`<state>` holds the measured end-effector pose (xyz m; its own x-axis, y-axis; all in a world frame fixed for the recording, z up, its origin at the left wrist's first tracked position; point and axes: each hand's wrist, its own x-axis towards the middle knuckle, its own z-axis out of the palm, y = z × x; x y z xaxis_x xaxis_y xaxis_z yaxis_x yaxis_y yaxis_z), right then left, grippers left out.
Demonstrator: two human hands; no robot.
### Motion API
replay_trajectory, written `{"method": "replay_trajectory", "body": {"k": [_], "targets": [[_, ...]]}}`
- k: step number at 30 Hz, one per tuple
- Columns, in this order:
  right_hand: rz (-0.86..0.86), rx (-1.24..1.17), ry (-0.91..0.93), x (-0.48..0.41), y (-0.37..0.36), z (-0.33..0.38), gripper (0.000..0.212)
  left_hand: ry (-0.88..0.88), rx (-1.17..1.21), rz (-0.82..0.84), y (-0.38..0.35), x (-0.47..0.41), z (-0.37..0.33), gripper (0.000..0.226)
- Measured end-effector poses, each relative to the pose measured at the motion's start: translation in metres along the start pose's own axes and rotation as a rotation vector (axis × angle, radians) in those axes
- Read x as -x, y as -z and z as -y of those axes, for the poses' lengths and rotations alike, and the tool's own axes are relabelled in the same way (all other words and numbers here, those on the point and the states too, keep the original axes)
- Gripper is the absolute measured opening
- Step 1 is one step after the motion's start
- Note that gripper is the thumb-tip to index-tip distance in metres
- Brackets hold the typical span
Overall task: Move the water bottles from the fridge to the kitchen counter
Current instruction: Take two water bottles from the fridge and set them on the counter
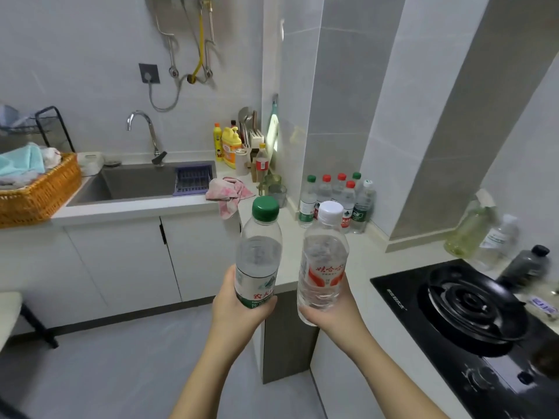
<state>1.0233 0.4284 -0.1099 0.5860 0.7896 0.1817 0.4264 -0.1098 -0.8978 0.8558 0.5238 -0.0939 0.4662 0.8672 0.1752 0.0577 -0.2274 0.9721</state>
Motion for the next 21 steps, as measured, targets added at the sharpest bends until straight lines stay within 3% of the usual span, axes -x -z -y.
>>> {"method": "replay_trajectory", "body": {"k": [4,9,21], "targets": [[-0.03,0.056,-0.07,-0.079,-0.015,-0.019,0.024,0.007,-0.017,0.059,-0.008,-0.076,0.016,0.053],[-0.056,0.004,-0.213,-0.132,-0.023,-0.06,0.057,0.05,-0.01,0.11,-0.02,-0.142,0.044,0.057],[-0.115,-0.113,-0.288,-0.217,0.005,-0.146,0.062,0.181,-0.095,0.166,-0.099,-0.237,0.11,0.055]]}}
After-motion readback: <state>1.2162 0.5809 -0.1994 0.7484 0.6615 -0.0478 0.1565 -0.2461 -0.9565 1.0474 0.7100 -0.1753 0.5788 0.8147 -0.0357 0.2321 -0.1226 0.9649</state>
